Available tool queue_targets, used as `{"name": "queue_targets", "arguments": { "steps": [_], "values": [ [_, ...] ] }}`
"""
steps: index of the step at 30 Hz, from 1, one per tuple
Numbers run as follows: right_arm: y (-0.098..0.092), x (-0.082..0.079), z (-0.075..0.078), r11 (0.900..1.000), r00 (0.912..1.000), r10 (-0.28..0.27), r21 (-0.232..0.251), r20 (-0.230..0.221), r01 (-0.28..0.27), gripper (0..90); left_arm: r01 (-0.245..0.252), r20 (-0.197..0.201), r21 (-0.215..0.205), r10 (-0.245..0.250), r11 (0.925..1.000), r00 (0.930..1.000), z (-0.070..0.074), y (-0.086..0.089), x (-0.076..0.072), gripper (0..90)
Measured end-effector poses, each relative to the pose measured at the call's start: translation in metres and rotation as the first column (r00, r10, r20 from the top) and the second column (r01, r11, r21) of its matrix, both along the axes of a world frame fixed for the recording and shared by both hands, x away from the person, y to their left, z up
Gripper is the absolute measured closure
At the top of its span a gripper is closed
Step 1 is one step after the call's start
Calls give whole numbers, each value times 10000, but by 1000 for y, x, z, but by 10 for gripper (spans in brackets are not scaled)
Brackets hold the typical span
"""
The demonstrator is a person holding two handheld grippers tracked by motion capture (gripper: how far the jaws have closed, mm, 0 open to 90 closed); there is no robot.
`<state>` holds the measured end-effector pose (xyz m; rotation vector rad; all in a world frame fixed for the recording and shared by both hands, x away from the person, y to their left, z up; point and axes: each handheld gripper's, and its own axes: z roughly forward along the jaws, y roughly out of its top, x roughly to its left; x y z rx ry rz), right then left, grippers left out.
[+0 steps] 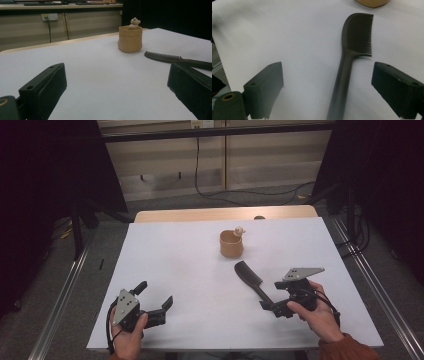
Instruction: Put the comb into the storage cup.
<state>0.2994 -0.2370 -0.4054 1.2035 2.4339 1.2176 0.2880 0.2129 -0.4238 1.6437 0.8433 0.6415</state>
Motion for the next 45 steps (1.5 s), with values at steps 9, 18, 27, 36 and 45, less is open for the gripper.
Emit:
{"name": "queue_targets", "arguments": {
  "steps": [9,18,27,36,45],
  "values": [
    [6,9,-2,9999,9984,-32,145,-567,40,113,6,6,-6,-6,10000,10000,0,0,0,24],
    [10,28,-1,9976,9874,397,-507,-1533,-480,95,9,0,-9,-9,10000,10000,-1,0,0,24],
    [15,49,-5,9898,9765,585,-1154,-2072,-838,59,28,-1,-14,-28,10000,10000,0,0,1,24],
    [28,60,-11,9807,9537,312,-1751,-2991,-870,136,103,-21,17,-103,9999,9999,-1,0,1,24],
    [36,70,-14,9640,9430,212,-2434,-3321,-1073,237,137,-19,44,-137,9999,9999,-1,0,1,24]
  ]
}}
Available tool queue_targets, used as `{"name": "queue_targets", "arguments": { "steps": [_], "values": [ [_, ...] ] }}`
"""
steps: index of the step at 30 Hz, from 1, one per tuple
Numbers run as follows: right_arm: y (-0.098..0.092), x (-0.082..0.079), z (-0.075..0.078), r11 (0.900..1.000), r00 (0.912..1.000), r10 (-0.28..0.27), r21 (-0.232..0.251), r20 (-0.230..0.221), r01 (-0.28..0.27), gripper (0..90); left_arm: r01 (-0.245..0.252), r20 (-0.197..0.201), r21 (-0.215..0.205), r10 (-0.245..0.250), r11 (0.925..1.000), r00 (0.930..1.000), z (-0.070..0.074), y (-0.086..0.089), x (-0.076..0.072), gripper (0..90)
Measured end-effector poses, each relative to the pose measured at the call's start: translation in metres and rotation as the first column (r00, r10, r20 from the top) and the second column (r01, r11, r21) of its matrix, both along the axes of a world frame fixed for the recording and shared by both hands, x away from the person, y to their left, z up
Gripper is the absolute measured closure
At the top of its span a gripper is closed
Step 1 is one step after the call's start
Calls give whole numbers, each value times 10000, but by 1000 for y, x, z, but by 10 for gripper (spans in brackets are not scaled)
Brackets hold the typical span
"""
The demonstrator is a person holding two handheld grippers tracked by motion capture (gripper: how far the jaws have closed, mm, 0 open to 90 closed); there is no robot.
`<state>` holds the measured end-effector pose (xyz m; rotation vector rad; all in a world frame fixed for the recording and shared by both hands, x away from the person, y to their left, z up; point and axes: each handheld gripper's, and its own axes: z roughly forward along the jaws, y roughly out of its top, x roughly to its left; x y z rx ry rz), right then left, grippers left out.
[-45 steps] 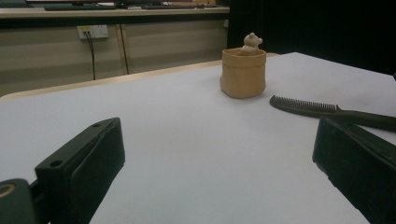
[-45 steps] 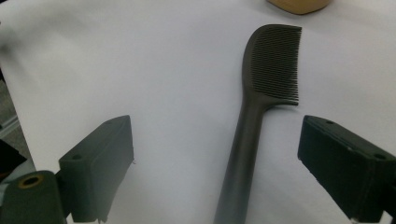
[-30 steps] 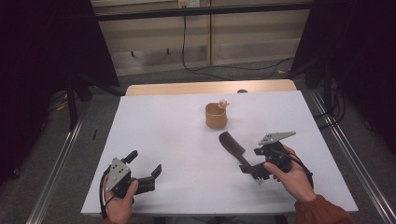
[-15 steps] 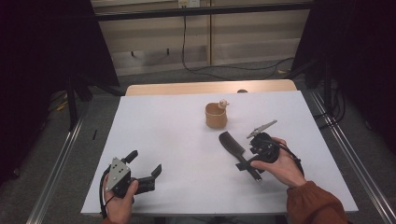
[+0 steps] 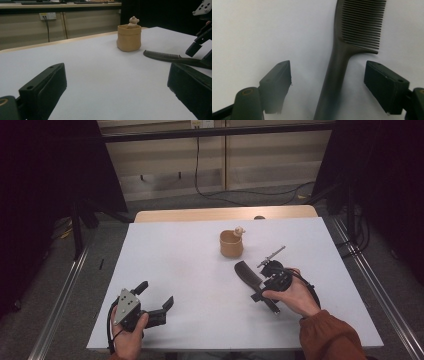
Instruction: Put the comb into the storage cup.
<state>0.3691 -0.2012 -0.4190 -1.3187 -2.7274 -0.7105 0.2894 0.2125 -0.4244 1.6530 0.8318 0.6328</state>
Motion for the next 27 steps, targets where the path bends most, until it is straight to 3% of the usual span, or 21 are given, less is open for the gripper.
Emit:
{"name": "queue_targets", "arguments": {
  "steps": [2,9,13,19,27],
  "values": [
    [3,3,0,9996,9998,-64,-273,-162,60,266,24,-14,17,-24,10000,10000,0,0,0,24],
    [5,10,-3,9986,9983,-41,-532,-576,10,371,19,-6,-3,-19,10000,10000,0,0,0,24],
    [9,12,-4,9969,9982,126,-772,-579,-170,465,-3,-8,-15,3,10000,10000,0,0,0,24],
    [13,11,-4,9919,9995,183,-1252,-274,-216,531,1,-11,-16,-1,10000,10000,0,0,0,24],
    [15,11,-4,9865,9994,-300,-1617,-193,264,626,-6,-18,-28,6,10000,10000,1,0,-1,24]
  ]
}}
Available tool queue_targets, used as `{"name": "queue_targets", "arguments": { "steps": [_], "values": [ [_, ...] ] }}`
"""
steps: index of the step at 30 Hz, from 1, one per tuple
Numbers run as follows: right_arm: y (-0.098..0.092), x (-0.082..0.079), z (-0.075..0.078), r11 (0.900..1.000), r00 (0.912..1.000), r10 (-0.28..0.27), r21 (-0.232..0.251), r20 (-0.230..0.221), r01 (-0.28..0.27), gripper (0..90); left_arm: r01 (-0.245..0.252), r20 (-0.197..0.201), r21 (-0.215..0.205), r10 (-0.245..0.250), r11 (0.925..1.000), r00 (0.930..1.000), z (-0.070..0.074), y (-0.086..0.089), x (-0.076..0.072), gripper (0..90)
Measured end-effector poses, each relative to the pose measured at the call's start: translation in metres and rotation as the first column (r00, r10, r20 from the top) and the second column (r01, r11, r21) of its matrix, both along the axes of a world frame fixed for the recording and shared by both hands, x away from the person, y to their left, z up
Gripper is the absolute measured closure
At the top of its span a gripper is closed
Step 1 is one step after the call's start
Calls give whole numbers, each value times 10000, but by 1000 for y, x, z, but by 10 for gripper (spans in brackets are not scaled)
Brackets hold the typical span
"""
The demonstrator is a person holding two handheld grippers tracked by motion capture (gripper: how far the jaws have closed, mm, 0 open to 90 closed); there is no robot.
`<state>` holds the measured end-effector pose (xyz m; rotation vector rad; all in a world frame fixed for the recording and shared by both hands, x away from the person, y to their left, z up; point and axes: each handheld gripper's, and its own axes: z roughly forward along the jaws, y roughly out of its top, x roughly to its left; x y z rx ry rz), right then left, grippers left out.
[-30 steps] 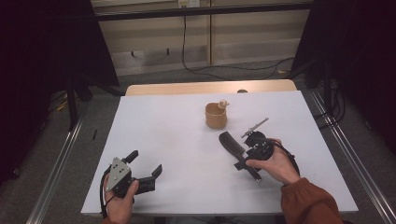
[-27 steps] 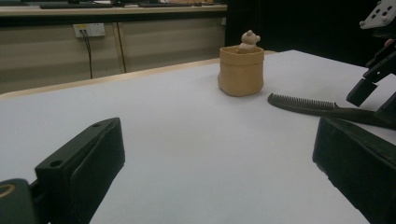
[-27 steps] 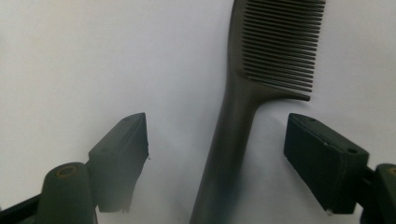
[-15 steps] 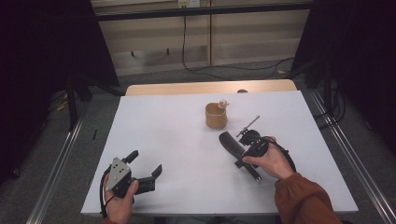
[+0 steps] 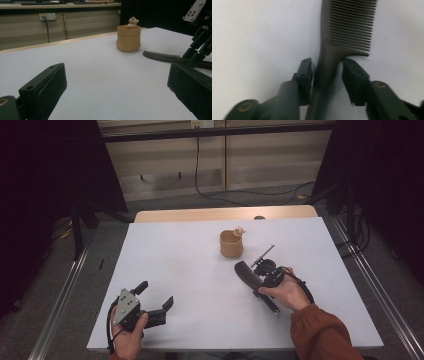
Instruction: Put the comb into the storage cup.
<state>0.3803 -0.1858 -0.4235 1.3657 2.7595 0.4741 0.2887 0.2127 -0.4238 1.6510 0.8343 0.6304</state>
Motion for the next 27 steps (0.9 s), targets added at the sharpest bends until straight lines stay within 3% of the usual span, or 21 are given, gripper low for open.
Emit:
{"name": "queue_targets", "arguments": {
  "steps": [9,21,27],
  "values": [
    [-4,3,0,9999,9999,-107,36,17,107,724,32,12,29,-32,10000,10000,0,0,0,24],
    [-5,3,1,9999,10000,-66,126,-64,67,731,15,10,23,-15,10000,10000,0,0,1,24],
    [-9,1,2,9989,9995,265,378,197,-272,730,32,7,40,-32,10000,10000,0,0,1,24]
  ]
}}
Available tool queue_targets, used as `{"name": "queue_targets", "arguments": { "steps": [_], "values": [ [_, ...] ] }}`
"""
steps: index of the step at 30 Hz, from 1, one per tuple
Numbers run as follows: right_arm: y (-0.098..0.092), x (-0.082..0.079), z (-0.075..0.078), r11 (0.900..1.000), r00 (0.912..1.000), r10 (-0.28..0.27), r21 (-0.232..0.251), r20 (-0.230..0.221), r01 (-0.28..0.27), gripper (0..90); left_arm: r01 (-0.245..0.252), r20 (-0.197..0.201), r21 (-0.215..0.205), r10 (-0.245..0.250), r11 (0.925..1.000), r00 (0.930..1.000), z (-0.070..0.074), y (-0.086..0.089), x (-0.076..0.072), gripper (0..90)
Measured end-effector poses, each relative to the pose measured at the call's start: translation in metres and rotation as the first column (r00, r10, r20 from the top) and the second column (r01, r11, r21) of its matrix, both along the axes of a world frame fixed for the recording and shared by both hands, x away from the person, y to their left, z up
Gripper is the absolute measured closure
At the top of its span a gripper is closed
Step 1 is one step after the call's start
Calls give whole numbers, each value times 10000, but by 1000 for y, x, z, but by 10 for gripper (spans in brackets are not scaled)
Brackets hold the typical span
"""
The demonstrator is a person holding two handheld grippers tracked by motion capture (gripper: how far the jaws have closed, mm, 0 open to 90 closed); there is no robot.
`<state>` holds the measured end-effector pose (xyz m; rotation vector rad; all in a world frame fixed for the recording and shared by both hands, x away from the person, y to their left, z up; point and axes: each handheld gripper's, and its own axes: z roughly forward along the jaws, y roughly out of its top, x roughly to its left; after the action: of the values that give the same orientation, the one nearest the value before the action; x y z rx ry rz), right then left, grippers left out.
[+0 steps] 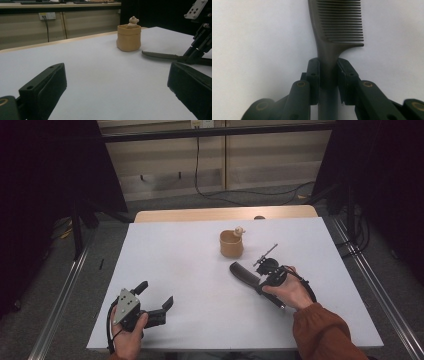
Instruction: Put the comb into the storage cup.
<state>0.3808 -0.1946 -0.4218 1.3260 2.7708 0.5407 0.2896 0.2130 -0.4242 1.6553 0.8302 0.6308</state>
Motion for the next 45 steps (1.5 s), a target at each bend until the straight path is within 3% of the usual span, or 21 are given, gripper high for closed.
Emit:
{"name": "queue_targets", "arguments": {
  "steps": [19,33,41,45],
  "values": [
    [-11,-16,5,9961,9963,236,824,827,-305,730,12,-40,68,-12,10000,10000,0,0,0,24],
    [-23,-24,10,9901,9905,-113,1398,1374,-81,730,27,-22,35,-27,10000,10000,0,0,0,24],
    [-33,-28,12,9785,9876,-367,2061,1527,45,730,27,-20,28,-27,10000,10000,0,0,0,24],
    [-34,-31,15,9764,9850,-518,2156,1647,153,730,43,-24,29,-43,10000,10000,0,0,0,24]
  ]
}}
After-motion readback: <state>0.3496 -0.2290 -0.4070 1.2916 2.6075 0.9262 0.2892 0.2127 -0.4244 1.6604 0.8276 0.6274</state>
